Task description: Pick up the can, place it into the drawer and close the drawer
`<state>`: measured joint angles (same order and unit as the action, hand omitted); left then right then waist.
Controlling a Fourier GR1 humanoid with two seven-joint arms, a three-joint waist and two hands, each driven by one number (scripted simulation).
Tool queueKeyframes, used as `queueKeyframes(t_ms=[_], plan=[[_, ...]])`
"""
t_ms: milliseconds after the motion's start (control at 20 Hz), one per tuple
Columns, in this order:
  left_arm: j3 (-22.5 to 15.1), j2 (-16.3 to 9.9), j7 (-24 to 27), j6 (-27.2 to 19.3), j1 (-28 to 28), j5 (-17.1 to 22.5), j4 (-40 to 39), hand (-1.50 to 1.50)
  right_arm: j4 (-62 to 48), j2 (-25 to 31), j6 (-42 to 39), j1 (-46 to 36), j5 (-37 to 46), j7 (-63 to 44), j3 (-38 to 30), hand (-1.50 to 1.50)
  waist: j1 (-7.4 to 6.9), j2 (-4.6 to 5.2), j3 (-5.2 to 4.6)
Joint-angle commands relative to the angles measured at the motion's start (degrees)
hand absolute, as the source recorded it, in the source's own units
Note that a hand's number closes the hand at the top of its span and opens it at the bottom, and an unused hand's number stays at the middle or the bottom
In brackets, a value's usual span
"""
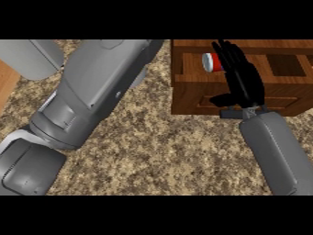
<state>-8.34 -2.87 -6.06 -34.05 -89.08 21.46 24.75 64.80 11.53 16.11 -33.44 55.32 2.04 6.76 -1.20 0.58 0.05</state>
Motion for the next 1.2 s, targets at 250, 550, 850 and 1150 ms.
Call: queueKeyframes(t_ms=[250,550,850,1150], plan=[[-1.39,-4.17,-3.57,2.46,5.55,-1.70,6.29,-1.50,-20.67,-2.48,15.07,-12.33,5.72,0.07,-5.05,-1.50,-1.66,-0.34,-0.02],[-2.22,-6.53,-7.79,3.65,7.86,-2.10,11.20,-1.50,-32.69,-0.99,20.00,-21.31,5.68,2.60,-8.68,-1.50,-3.18,-0.06,0.00],[-2.11,-9.93,-8.43,6.58,10.49,-2.20,14.46,-1.50,-40.31,-0.52,22.67,-29.94,6.51,2.28,-10.54,-1.50,-4.46,0.69,0.01],[-2.69,-10.56,-10.25,6.33,15.13,-1.96,20.69,-1.50,-44.08,1.23,21.66,-34.56,5.19,3.57,-12.71,-1.50,-5.59,0.52,0.02]])
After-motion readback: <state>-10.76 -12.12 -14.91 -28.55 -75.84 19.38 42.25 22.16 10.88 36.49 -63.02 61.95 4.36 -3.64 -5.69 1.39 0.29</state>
